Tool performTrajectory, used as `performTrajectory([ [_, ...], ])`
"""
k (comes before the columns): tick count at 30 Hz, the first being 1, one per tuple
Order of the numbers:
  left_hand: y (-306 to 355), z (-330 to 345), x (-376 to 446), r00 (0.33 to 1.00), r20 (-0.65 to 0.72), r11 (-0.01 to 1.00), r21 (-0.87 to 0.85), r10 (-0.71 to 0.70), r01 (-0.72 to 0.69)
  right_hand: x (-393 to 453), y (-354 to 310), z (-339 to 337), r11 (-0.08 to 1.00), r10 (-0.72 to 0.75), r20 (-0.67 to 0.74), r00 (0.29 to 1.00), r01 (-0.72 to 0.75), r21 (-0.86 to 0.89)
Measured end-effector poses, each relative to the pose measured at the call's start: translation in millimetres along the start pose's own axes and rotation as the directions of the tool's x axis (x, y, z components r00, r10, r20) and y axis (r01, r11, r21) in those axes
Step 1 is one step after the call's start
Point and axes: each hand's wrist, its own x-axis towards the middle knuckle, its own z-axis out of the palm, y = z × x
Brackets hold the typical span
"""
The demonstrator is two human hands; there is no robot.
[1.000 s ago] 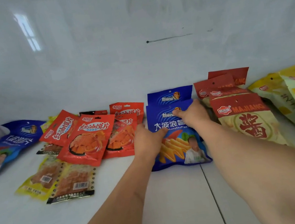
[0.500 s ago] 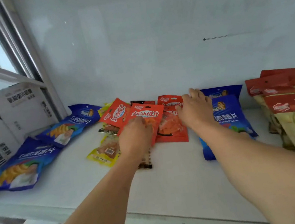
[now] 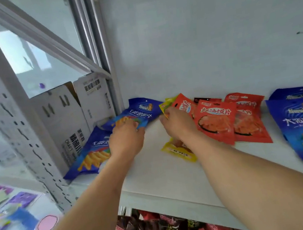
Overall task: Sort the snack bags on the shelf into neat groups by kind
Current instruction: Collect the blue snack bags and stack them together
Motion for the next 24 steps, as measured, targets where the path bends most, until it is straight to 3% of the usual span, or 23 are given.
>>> performTrajectory([
  [4,-43,-9,27,0.985,0.083,0.987,0.060,-0.154,0.149,24,-29,28,0.944,0.148,0.136,0.980,-0.181,0.275],
  [8,-72,-9,49,0.945,0.156,0.948,0.189,-0.287,0.256,44,-43,45,0.678,0.313,0.344,0.885,-0.462,0.572],
  [10,-83,-6,55,0.925,0.178,0.930,0.218,-0.336,0.296,55,-49,55,0.547,0.365,0.416,0.833,-0.553,0.628],
  [12,-91,-2,57,0.911,0.190,0.921,0.214,-0.366,0.325,70,-51,68,0.506,0.408,0.423,0.809,-0.586,0.633],
  [16,-91,-1,56,0.879,0.233,0.902,0.223,-0.417,0.369,92,-50,81,0.508,0.411,0.406,0.816,-0.575,0.641],
  [20,-91,-2,62,0.878,0.269,0.918,0.137,-0.396,0.372,97,-53,91,0.632,0.521,0.356,0.776,-0.631,0.450],
  [22,-93,-2,64,0.878,0.289,0.924,0.095,-0.381,0.370,102,-55,96,0.702,0.512,0.341,0.788,-0.613,0.363],
  [24,-95,-2,64,0.881,0.312,0.933,0.074,-0.356,0.351,101,-56,93,0.682,0.509,0.352,0.786,-0.617,0.393],
])
